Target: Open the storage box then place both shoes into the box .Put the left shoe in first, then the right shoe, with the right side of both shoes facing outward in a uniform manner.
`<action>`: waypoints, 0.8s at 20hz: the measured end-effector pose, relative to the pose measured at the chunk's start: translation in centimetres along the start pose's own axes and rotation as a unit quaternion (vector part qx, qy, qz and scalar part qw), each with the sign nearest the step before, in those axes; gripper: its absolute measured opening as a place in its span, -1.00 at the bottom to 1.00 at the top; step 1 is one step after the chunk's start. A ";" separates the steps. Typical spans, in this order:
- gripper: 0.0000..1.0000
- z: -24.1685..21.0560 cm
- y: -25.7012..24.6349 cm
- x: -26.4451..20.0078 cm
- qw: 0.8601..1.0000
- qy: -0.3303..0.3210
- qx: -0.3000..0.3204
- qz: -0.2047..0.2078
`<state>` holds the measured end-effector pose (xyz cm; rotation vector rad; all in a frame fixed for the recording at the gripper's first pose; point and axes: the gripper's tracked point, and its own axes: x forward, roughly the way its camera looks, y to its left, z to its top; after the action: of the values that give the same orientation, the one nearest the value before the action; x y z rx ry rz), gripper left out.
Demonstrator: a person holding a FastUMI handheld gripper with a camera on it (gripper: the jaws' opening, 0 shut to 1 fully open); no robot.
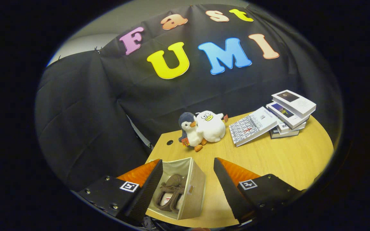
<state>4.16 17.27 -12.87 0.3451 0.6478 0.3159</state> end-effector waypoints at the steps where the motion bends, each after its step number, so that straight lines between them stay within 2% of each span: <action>1: 0.95 0.8 -0.5 -0.7 1.000 -0.013 -0.012 -0.001; 4: 0.95 3.3 -2.5 -2.8 0.997 -0.055 -0.055 -0.018; 11: 0.95 9.0 -9.0 -7.4 0.976 -0.138 -0.134 -0.103; 16: 0.95 10.6 -11.3 -9.1 0.961 -0.185 -0.156 -0.134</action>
<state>5.98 1.35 -4.71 0.0089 0.2632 0.0851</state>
